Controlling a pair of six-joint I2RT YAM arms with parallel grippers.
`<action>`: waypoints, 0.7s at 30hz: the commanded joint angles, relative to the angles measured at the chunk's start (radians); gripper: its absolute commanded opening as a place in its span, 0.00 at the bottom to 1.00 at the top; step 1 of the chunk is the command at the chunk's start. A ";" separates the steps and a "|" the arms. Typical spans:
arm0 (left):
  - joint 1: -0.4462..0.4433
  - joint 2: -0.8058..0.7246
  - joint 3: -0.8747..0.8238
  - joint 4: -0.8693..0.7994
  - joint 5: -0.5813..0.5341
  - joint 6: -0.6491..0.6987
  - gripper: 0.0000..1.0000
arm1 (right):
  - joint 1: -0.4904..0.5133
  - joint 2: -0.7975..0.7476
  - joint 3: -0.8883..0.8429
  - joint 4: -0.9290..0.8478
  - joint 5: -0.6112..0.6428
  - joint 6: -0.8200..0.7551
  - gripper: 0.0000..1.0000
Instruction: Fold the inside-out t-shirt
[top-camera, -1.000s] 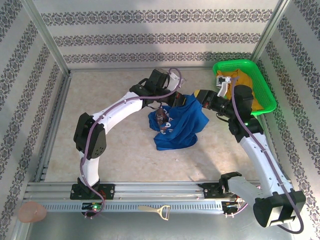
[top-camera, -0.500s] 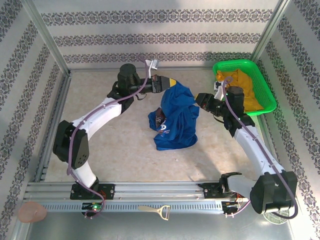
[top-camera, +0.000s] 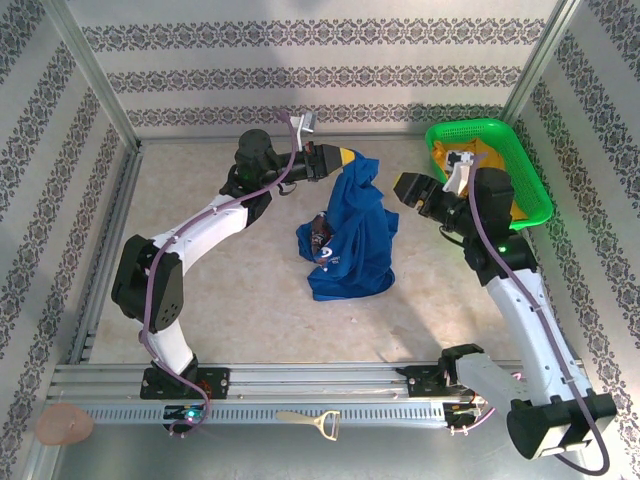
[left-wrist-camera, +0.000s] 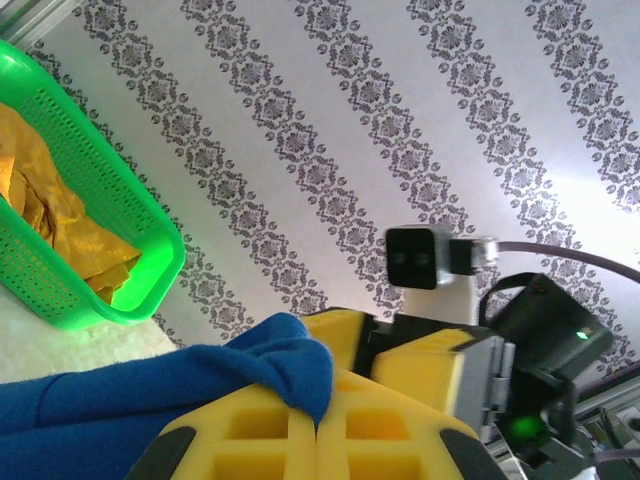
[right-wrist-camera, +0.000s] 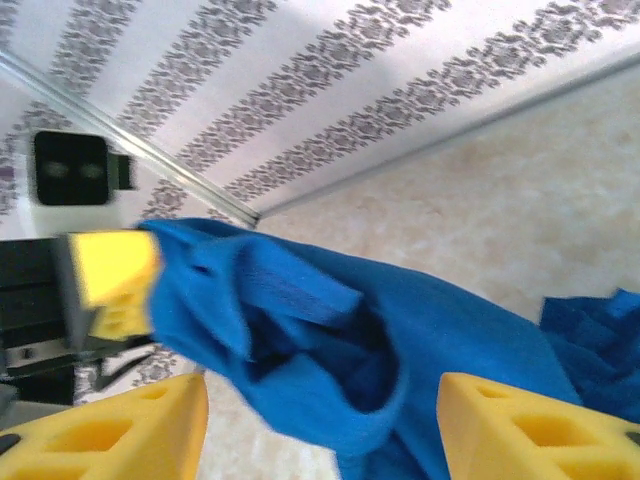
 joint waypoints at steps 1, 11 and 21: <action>0.006 -0.035 -0.004 0.004 -0.014 0.021 0.00 | 0.030 0.048 0.065 -0.019 0.004 -0.017 0.55; 0.007 -0.037 -0.013 0.012 -0.023 0.026 0.00 | 0.104 0.188 0.096 0.175 -0.060 0.102 0.44; 0.005 -0.035 -0.018 0.023 -0.025 0.018 0.00 | 0.127 0.247 0.108 0.218 -0.070 0.125 0.33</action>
